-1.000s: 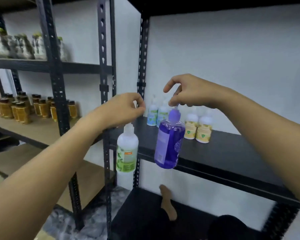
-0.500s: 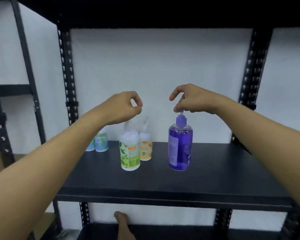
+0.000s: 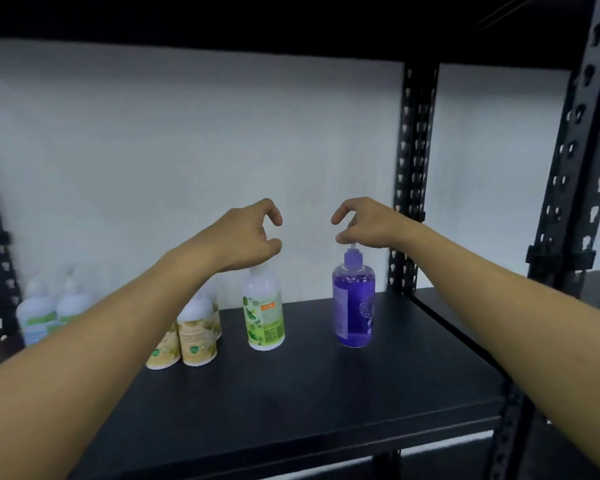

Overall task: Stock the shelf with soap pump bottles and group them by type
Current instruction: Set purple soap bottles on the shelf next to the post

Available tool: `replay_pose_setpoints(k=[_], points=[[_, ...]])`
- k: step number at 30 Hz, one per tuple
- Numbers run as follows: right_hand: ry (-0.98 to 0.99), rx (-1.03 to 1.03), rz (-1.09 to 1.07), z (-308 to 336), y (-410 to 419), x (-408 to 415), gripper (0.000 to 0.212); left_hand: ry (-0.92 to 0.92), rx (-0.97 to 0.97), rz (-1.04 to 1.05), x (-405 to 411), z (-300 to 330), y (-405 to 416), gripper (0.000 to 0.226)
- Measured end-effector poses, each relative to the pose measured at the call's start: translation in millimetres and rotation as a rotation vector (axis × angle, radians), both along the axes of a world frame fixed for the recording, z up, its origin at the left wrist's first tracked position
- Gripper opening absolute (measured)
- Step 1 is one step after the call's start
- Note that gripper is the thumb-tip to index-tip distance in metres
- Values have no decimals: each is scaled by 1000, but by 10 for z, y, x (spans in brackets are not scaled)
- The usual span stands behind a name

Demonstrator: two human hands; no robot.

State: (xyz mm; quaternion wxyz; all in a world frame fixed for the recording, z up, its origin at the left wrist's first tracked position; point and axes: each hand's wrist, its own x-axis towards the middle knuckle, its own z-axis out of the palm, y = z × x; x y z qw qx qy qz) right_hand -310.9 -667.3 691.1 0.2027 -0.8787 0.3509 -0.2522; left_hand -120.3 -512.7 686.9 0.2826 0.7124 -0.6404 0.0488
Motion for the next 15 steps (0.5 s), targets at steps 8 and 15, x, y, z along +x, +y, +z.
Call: replay_pose_setpoints(k=[8,15], points=[[-28,-5,-67,-204,-472,-32,26,-65,-24,-39,-28,-151,-436,37],[-92,9,-98,-347,-686,23,23,-53,-53,-42,25,-296,-689,40]])
